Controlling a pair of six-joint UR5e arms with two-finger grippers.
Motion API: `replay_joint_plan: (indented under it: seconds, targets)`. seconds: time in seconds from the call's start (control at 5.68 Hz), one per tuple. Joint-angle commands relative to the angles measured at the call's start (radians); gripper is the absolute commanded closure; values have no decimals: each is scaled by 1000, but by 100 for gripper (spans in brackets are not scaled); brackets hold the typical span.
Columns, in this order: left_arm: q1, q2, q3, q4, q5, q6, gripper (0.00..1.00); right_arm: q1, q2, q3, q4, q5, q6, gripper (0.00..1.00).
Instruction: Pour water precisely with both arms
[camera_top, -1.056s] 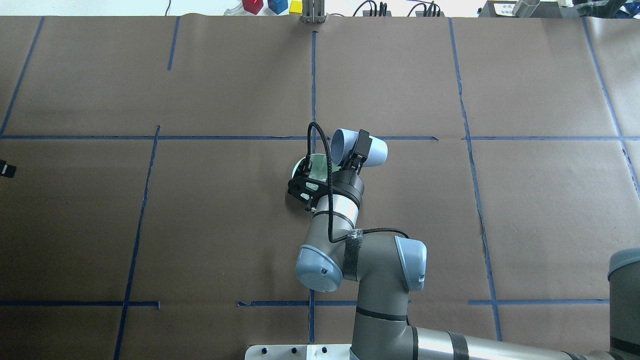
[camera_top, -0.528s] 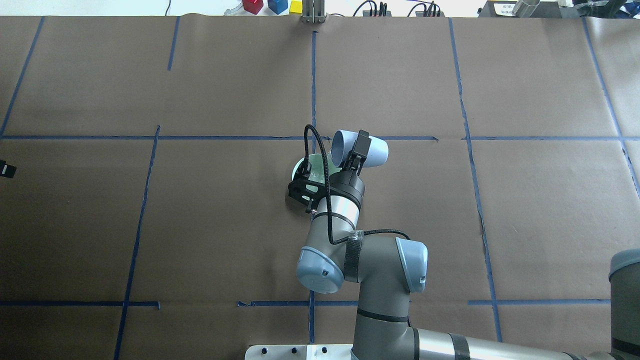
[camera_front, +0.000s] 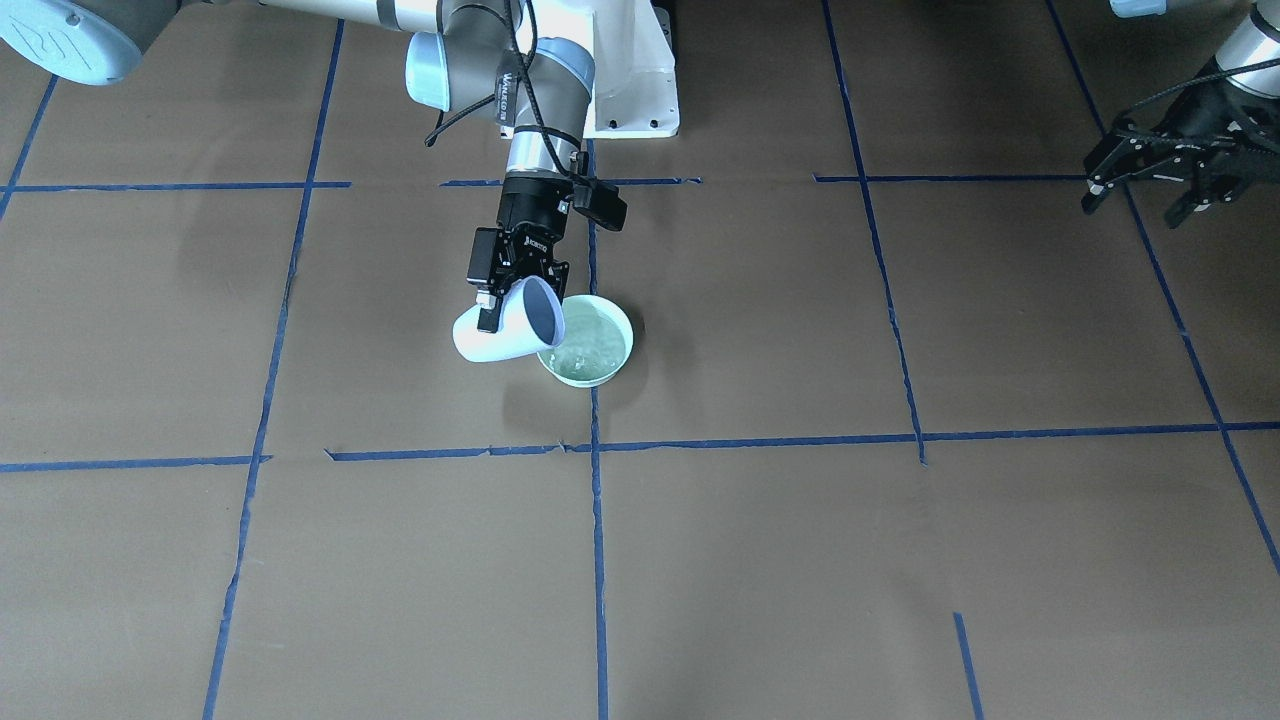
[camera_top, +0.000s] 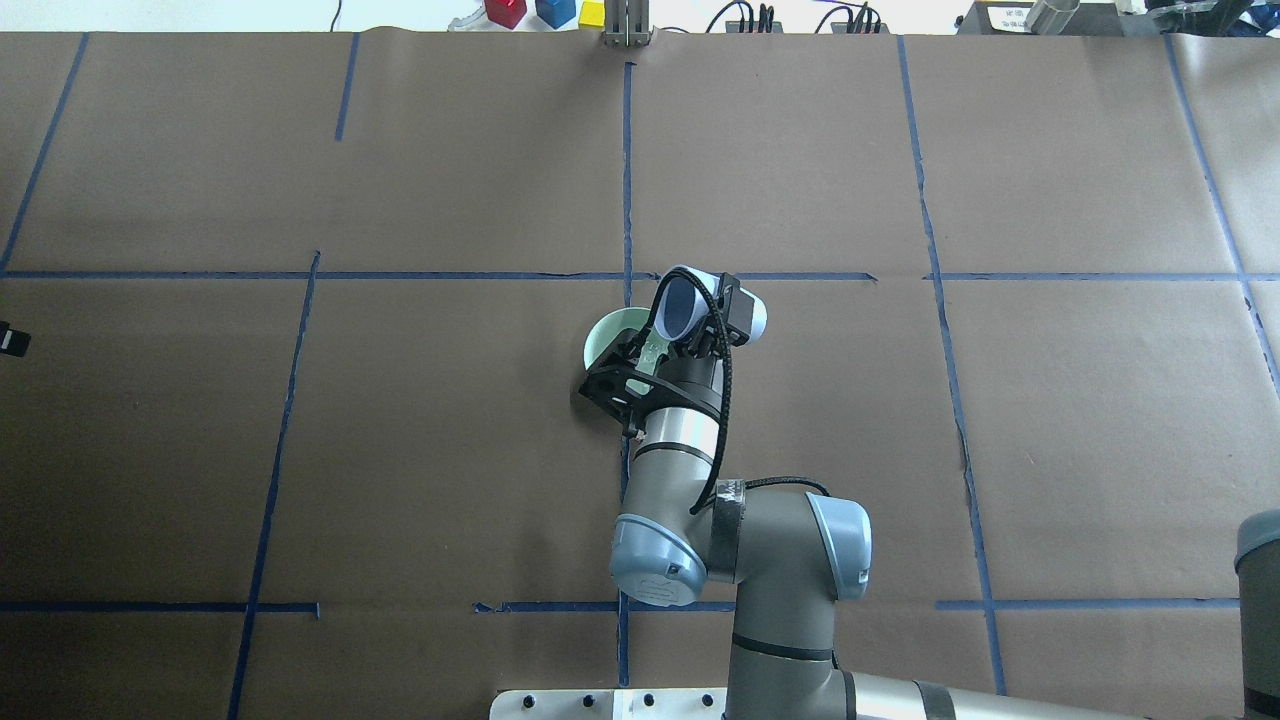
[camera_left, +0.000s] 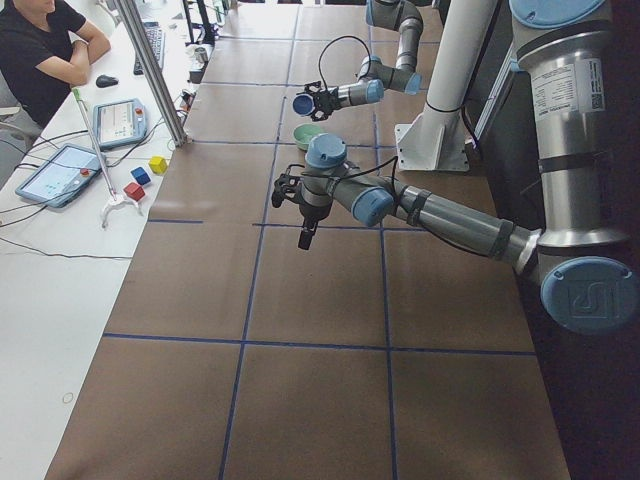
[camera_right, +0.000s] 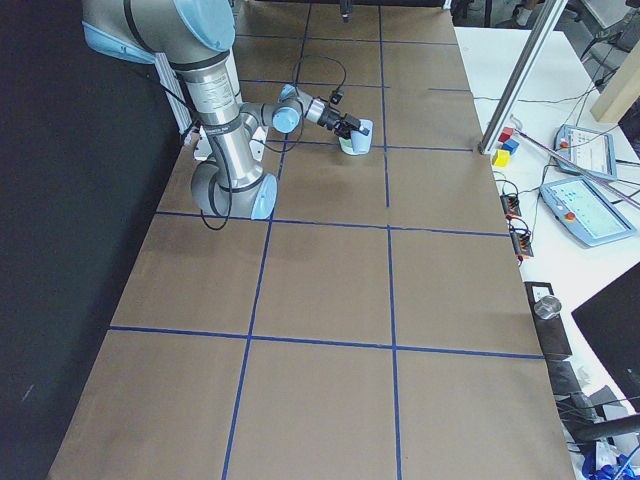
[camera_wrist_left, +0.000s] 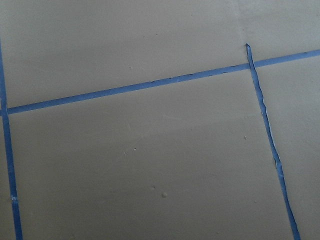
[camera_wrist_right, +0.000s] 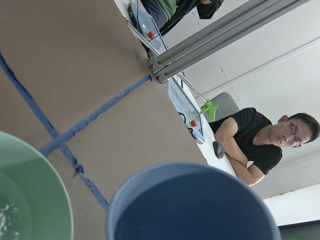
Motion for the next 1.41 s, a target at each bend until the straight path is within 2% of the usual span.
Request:
replay_joint_plan:
  seconds: [0.0,0.18,0.53,0.7,0.88,1.23]
  targets:
    - [0,0,-2,0,0,0,0,8,-57,33,206,-4,32,100]
    - [0,0,-1,0,0,0,0,13,-148,112,283,1,81,100]
    - [0,-1,-1,0,0,-2,0,21,-262,174,287,51,329,100]
    - [0,-4,1,0,1,-2,0,31,-366,262,288,93,341,100]
    - [0,-6,2,0,1,-2,0,39,-417,296,319,108,429,100]
    - [0,-6,3,0,1,-2,0,60,-595,285,609,125,454,100]
